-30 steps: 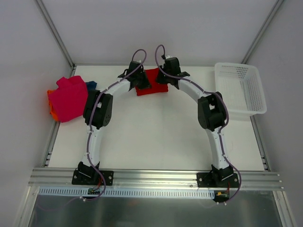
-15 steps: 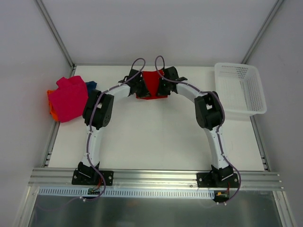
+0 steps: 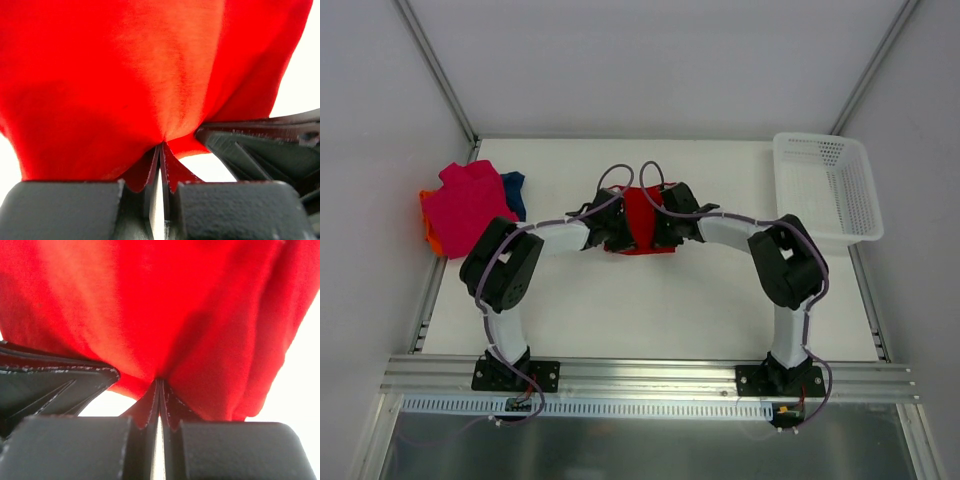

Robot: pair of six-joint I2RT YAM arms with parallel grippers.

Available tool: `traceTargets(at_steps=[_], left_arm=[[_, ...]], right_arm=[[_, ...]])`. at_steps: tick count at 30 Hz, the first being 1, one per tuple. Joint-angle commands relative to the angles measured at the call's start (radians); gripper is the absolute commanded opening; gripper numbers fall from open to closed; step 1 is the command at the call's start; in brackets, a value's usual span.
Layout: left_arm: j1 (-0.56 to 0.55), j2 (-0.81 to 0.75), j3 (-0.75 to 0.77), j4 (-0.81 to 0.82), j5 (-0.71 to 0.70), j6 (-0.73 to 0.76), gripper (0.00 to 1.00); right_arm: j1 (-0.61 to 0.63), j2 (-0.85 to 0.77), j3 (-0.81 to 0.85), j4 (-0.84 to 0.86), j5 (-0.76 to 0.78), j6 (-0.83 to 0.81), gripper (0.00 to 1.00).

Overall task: Fold and stack the t-shirts
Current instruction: Fold the tshirt

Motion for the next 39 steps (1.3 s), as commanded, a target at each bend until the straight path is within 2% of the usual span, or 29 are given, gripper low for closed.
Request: traceTargets(at_steps=[1,3,7,12,14,15,16,17,18,19,22,23,25,26,28,29,31,33,35,39], left_arm=[[-0.042,-0.101,-0.165,-0.091,-0.118,-0.031,0.00],[-0.081,-0.141,-0.228,-0.060,-0.130,-0.064,0.00],[-0.139,-0.250,-0.380,-0.019,-0.192,-0.107,0.00],[-0.217,-0.429,-0.425,-0.022,-0.311,-0.076,0.00],[-0.245,-0.546,-0.390,-0.059,-0.386,-0.053,0.00],[-0.254,-0.584,-0.374,-0.083,-0.414,-0.024,0.15],[-0.269,-0.662,-0.339,-0.121,-0.472,-0.009,0.29],[-0.274,-0.697,-0.324,-0.132,-0.495,0.013,0.49],[-0.274,-0.731,-0.298,-0.143,-0.515,0.049,0.93],[-0.274,-0.780,-0.285,-0.174,-0.573,0.065,0.99],[-0.267,-0.799,-0.258,-0.215,-0.656,0.146,0.99],[-0.225,-0.785,-0.255,-0.221,-0.637,0.157,0.99],[-0.144,-0.726,-0.261,-0.226,-0.504,0.156,0.99],[-0.066,-0.707,-0.271,-0.217,-0.371,0.128,0.99],[-0.033,-0.672,-0.328,-0.156,-0.302,0.143,0.99],[-0.023,-0.675,-0.360,-0.037,-0.199,0.158,0.99],[0.028,-0.702,-0.470,0.105,-0.077,0.146,0.99],[0.051,-0.709,-0.510,0.179,-0.041,0.131,0.99],[0.060,-0.693,-0.505,0.179,-0.034,0.152,0.99],[0.109,-0.638,-0.532,0.243,0.058,0.151,0.99]], right_arm=[[0.027,-0.106,-0.133,-0.044,0.131,0.027,0.00],[0.067,-0.154,-0.219,-0.024,0.137,0.053,0.00],[0.168,-0.264,-0.345,-0.004,0.256,0.096,0.00],[0.280,-0.391,-0.375,-0.012,0.385,0.084,0.01],[0.288,-0.453,-0.352,-0.033,0.405,0.053,0.07],[0.293,-0.476,-0.338,-0.059,0.412,0.043,0.11],[0.296,-0.500,-0.309,-0.071,0.427,0.033,0.21],[0.297,-0.526,-0.295,-0.084,0.430,0.011,0.30],[0.297,-0.571,-0.283,-0.116,0.435,0.003,0.42],[0.296,-0.591,-0.255,-0.134,0.456,-0.003,0.67],[0.296,-0.642,-0.240,-0.193,0.500,-0.026,0.87],[0.294,-0.648,-0.247,-0.193,0.504,-0.027,0.92],[0.276,-0.645,-0.273,-0.190,0.481,-0.019,0.95],[0.257,-0.637,-0.284,-0.177,0.462,-0.002,0.95],[0.239,-0.637,-0.322,-0.132,0.398,0.022,0.96],[0.216,-0.642,-0.382,-0.055,0.369,0.038,0.96],[0.184,-0.661,-0.443,0.023,0.272,0.096,0.97],[0.130,-0.677,-0.532,0.134,0.187,0.133,0.97],[0.095,-0.703,-0.588,0.210,0.156,0.171,0.97],[0.059,-0.721,-0.632,0.260,0.085,0.188,0.97]])
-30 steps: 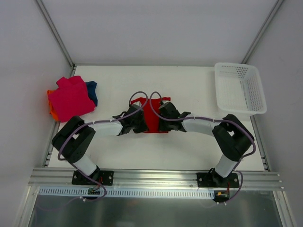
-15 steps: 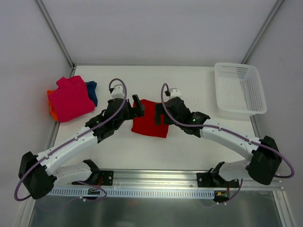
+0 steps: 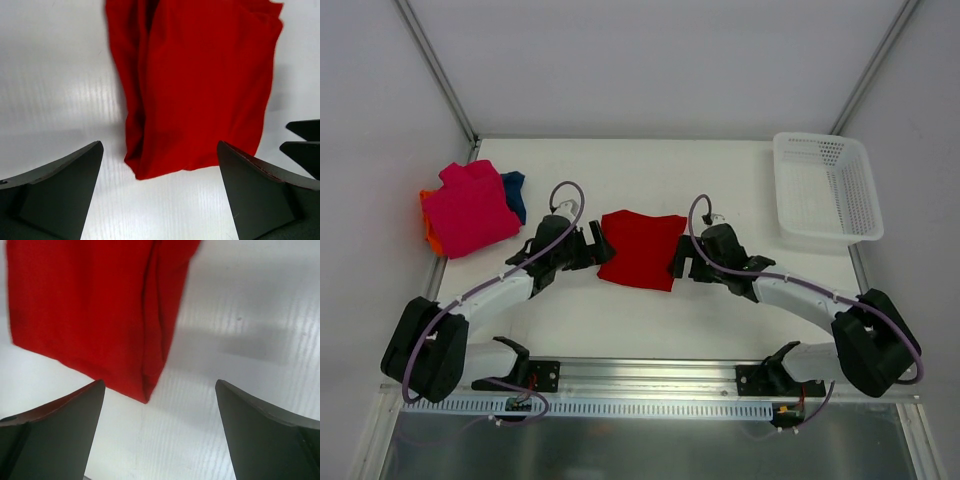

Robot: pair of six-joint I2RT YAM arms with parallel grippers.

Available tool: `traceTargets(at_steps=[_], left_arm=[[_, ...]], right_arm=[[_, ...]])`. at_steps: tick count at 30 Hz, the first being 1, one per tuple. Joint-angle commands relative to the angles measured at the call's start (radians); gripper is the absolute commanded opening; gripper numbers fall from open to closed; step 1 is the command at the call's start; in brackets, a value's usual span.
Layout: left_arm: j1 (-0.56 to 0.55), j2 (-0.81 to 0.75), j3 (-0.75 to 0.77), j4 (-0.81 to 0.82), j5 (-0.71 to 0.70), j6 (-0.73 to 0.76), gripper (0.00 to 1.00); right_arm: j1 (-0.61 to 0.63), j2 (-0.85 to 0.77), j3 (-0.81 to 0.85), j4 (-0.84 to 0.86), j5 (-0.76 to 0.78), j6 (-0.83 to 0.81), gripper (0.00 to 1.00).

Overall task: Fold and stack the t-shirts
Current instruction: Fold the tshirt

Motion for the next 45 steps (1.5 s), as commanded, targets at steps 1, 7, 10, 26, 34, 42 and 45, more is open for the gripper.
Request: traceTargets(at_steps=[1,7,10,26,34,42,45], left_arm=[[0.047,0.026,-0.020,0.168,0.127,0.018,0.99],[0.094,0.075,-0.063,0.246,0.154,0.029,0.99],[0.126,0.153,-0.048,0.252,0.184,0.049,0.99],[0.191,0.419,-0.049,0.505,0.361,-0.013,0.99],[0.190,0.514,-0.033,0.605,0.436,-0.063,0.99],[0.150,0.558,-0.043,0.636,0.473,-0.077,0.99],[0.127,0.565,-0.040,0.602,0.457,-0.066,0.99]], right_arm=[[-0.022,-0.060,-0.020,0.178,-0.123,0.071,0.97],[-0.059,-0.031,-0.104,0.327,-0.186,0.126,0.97],[-0.061,-0.012,-0.127,0.388,-0.195,0.163,0.97],[-0.062,0.113,-0.182,0.589,-0.243,0.247,0.97],[-0.061,0.083,-0.152,0.538,-0.235,0.220,0.98],[-0.061,0.074,-0.132,0.489,-0.189,0.195,0.98],[-0.059,0.075,-0.116,0.453,-0.165,0.180,0.98]])
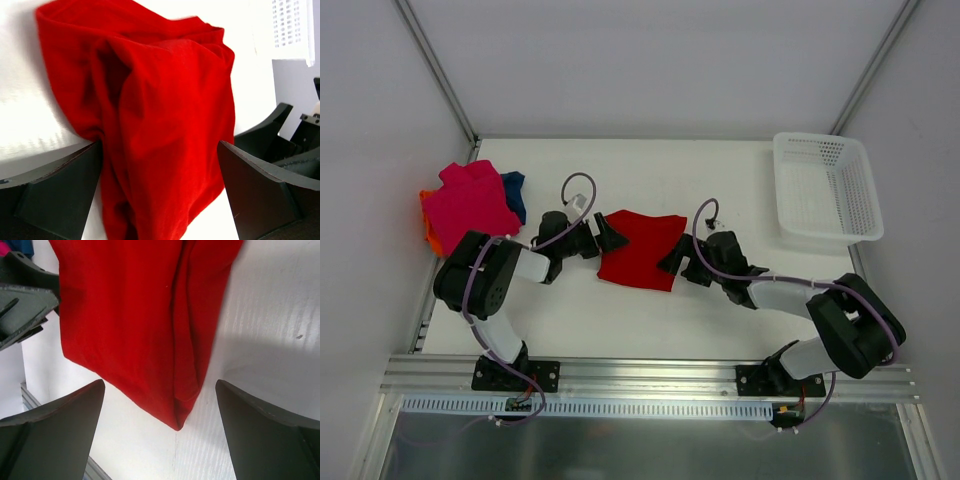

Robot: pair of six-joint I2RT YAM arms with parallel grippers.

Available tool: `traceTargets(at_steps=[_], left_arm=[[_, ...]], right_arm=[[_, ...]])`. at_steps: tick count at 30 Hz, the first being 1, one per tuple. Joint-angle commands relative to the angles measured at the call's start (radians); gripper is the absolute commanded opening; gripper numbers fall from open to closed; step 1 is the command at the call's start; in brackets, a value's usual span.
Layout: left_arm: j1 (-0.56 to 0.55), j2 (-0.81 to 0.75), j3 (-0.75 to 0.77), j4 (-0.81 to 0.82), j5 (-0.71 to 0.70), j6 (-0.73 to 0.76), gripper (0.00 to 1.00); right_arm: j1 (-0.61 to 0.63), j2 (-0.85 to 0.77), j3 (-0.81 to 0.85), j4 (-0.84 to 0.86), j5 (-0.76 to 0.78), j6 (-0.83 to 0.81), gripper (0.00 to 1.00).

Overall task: Fold and stack the t-shirts
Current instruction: Fold the tshirt, then neatly place the folded tshirt to the corner

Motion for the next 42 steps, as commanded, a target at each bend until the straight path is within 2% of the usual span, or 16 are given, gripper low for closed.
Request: traceTargets(at_steps=[1,8,16,24,32,42], left_arm=[[-0.036,0.047,-0.026,-0.152,0.001,0.022,0.99],[-0.042,-0.042,-0.020,-0.317,-0.068,0.092,0.99],[-0.044,-0.021,-0.001,-0.353,-0.070,0.106,0.99],[-0.057,0.033,0.017,-0.302,-0.033,0.083,0.99],[-0.100,0.093,0.011,-0.187,-0.005,0.023,0.99],[-0.145,0.137,0.013,-0.130,-0.002,-0.023,0.99]], right_arm=[[0.003,-0.031,0.053,-0.036,0.047,-0.041,0.98],[0.010,0.028,0.103,-0.100,0.113,-0.104,0.98],[0.019,0.203,0.157,0.001,0.044,-0.060,0.97],[0.042,0.306,0.172,0.061,0.018,-0.037,0.97],[0.062,0.346,0.220,0.062,0.001,-0.037,0.97],[0.089,0.386,0.251,0.082,-0.011,-0.032,0.97]])
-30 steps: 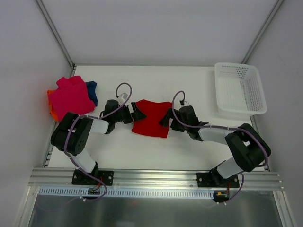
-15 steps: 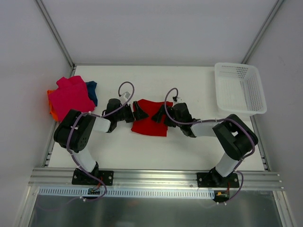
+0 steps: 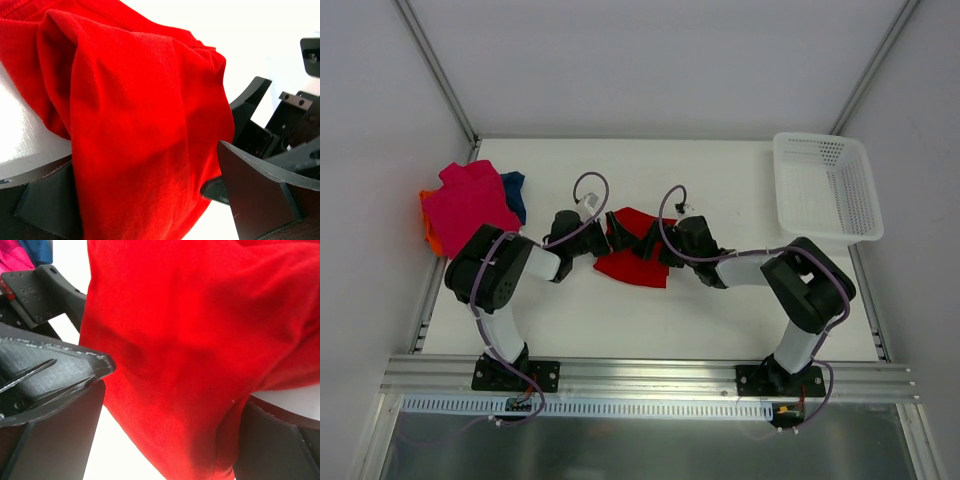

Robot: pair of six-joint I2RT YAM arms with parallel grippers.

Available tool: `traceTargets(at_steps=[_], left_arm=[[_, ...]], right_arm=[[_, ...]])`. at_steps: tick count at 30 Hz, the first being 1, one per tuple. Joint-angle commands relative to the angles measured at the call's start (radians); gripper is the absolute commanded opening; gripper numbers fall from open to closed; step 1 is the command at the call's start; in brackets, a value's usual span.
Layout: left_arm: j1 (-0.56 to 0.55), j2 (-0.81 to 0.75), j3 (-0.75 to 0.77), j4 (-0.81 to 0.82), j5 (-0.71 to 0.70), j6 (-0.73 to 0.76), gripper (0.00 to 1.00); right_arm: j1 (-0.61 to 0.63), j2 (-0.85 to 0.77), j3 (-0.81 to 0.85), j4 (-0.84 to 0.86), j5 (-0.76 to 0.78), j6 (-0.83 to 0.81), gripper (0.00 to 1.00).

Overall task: Fold and stack the t-shirts
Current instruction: Neatly place the folded tshirt to the corner

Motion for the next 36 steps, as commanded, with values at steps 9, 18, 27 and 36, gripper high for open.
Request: traceTargets(at_steps=[9,18,27,36], left_arm=[[-0.120,0.102,-0.005,-0.146,0.030,-0.023,0.98],[-0.143,0.149,0.027,-0.152,0.057,-0.020,0.50],[-0.146,0.155,0.024,-0.137,0.077,-0.003,0.00],[-0.146,-0.070,0.044,-0.433,-0.180,0.115,0.00]], right_arm=[[0.041,0.082,0.016,-0.034,-0.020,0.030,0.97],[0.046,0.062,-0.010,-0.017,-0.013,0.021,0.96],[0.046,0.042,-0.033,-0.017,-0.005,0.015,0.97],[0.040,-0.112,-0.040,-0.216,0.062,-0.103,0.99]])
